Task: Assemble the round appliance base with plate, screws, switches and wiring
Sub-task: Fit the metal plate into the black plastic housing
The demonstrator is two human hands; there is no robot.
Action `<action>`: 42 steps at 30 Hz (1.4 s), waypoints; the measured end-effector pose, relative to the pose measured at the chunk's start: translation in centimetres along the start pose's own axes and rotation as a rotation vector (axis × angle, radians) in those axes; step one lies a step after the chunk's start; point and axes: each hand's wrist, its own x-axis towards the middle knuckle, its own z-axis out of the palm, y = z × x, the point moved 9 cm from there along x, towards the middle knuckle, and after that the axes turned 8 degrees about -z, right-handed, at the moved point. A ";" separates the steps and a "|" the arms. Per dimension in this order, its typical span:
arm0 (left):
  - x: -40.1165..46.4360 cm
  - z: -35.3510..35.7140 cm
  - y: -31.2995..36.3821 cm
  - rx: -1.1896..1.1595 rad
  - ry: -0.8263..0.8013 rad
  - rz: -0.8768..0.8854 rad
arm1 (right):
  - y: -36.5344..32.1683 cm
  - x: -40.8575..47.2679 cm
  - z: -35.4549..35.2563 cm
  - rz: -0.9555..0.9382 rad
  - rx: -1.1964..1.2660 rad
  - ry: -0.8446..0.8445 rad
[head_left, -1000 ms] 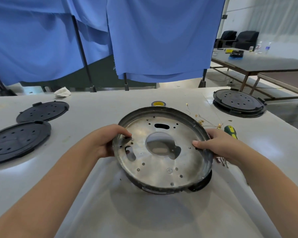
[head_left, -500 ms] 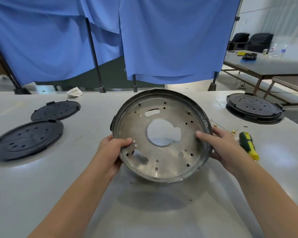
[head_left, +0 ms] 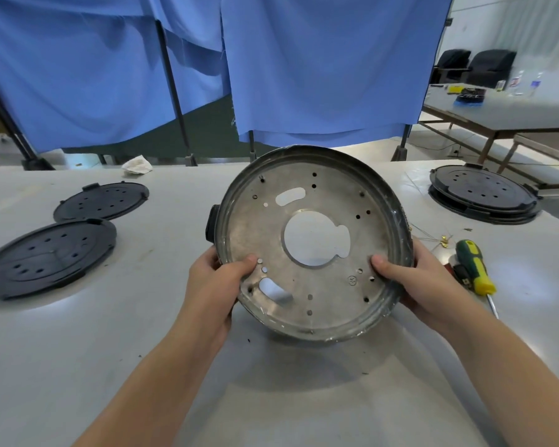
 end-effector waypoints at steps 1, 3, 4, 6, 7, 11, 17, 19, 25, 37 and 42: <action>0.0 0.0 0.0 -0.004 -0.001 -0.006 | 0.0 0.0 0.0 -0.007 -0.008 -0.001; 0.0 -0.1 -0.1 -0.023 -0.010 -0.029 | 0.0 0.1 -0.2 -0.027 -0.034 0.009; 0.0 -0.1 -0.3 -0.029 -0.012 -0.045 | 0.1 0.1 -0.3 -0.035 -0.052 0.024; 0.1 -0.2 -0.7 -0.016 -0.020 -0.081 | 0.3 0.3 -0.6 -0.035 -0.086 0.065; 0.2 -0.1 -0.9 -0.003 -0.031 -0.101 | 0.4 0.3 -0.9 -0.026 -0.101 0.084; 0.0 1.1 -1.2 -0.066 -0.248 -0.230 | 0.9 0.4 -2.5 0.097 -0.100 0.145; -0.2 2.1 -1.3 -0.285 -0.471 -0.352 | 2.3 -0.4 -3.3 0.358 0.009 0.215; -0.4 2.3 -1.6 -0.174 -0.480 -0.337 | 2.4 -0.7 -3.4 0.389 0.009 0.241; -0.4 1.7 -1.9 -0.025 -0.454 -0.368 | 2.6 -1.0 -3.6 0.428 -0.018 0.231; -0.6 1.1 -2.0 0.015 -0.467 -0.467 | 1.5 -1.1 -4.5 0.406 -0.065 0.267; -0.9 1.8 -2.9 0.044 -0.485 -0.469 | -0.7 -0.2 -5.0 0.151 -0.096 0.307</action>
